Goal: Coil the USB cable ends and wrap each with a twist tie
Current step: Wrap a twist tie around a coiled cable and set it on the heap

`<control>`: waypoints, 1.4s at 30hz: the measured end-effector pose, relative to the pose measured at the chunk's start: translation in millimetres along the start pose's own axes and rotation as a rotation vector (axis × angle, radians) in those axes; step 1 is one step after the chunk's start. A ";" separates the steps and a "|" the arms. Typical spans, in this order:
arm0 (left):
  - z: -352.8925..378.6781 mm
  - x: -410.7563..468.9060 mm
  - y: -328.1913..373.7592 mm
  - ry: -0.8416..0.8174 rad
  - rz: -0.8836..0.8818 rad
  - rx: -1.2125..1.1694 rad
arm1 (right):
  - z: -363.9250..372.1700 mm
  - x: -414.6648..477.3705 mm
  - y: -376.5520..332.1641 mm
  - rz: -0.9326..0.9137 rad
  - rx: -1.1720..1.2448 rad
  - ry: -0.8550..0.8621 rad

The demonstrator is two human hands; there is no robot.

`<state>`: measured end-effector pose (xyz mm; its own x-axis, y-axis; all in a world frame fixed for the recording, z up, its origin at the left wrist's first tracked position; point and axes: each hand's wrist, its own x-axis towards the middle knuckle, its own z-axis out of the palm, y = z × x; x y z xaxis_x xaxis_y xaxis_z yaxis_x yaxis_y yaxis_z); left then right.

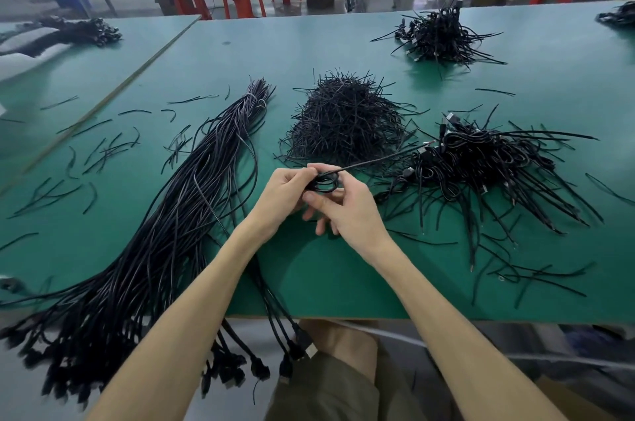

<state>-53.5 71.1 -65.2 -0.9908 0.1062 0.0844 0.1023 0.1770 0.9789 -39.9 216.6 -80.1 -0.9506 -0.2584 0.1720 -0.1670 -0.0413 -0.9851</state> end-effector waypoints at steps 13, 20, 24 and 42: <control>0.0 2.3 1.1 0.085 -0.105 0.000 | 4.9 -3.0 0.0 -0.122 -0.404 0.176; -0.6 2.2 1.3 0.073 -0.108 -0.031 | 8.0 -8.1 -1.2 -0.151 -0.514 0.201; -1.3 2.7 0.7 0.066 -0.120 -0.044 | 4.3 -5.2 -0.7 -0.143 -0.396 0.127; 3.7 1.8 -3.5 0.167 0.106 0.148 | 3.0 -5.1 -3.7 -0.172 -0.420 0.203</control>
<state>-55.3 74.4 -69.1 -0.9736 -0.0293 0.2264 0.2058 0.3159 0.9262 -33.6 215.1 -77.4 -0.9249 -0.0873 0.3701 -0.3770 0.3367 -0.8628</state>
